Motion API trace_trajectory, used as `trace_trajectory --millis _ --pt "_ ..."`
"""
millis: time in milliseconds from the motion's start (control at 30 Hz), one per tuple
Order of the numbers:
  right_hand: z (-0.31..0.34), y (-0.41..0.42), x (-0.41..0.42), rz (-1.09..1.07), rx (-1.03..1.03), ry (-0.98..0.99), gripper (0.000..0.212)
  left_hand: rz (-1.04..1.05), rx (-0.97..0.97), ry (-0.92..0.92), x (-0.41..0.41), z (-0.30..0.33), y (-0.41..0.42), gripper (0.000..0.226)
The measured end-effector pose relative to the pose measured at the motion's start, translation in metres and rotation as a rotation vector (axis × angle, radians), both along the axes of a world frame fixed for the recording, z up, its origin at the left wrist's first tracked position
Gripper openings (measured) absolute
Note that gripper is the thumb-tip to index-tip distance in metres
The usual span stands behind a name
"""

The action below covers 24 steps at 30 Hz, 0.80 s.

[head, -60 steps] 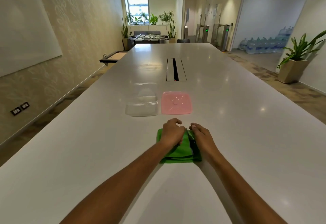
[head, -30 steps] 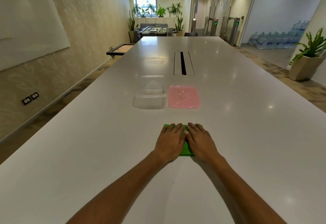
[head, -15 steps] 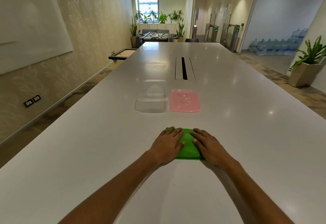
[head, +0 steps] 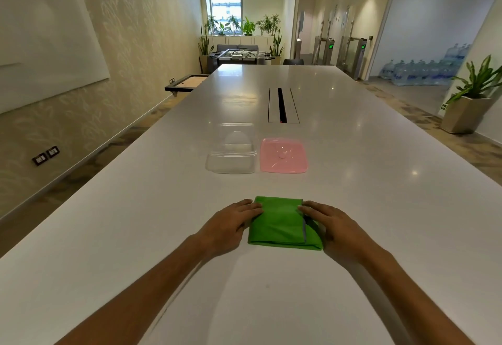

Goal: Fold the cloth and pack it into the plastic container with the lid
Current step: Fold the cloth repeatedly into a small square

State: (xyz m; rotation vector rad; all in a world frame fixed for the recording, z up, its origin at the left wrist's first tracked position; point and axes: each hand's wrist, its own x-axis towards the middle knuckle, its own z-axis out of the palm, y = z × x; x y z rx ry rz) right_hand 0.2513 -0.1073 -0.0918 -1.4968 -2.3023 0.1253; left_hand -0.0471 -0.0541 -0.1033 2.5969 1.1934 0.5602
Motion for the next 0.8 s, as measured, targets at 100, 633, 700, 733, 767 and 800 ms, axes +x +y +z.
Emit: trace_trajectory --millis 100,633,700,733,767,800 --pt "-0.004 0.003 -0.003 0.02 0.021 -0.046 0.068 0.027 0.024 -0.055 0.001 -0.001 0.0 0.043" --pt "0.016 0.022 -0.01 -0.083 -0.104 0.205 0.067 0.475 -0.023 -0.612 -0.01 0.002 0.03 0.047" --pt "0.022 0.031 -0.011 -0.072 -0.135 0.227 0.071 0.586 -0.071 -0.758 -0.01 0.005 0.035 0.046" --pt "0.024 0.037 -0.012 -0.067 -0.147 0.23 0.072 0.634 -0.093 -0.819 -0.01 0.008 0.038 0.045" --pt "0.027 0.042 -0.013 -0.062 -0.156 0.236 0.073 0.674 -0.101 -0.861 -0.011 0.011 0.042 0.043" --pt "0.03 0.049 -0.014 -0.059 -0.157 0.247 0.073 0.711 -0.098 -0.883 -0.012 0.013 0.046 0.042"
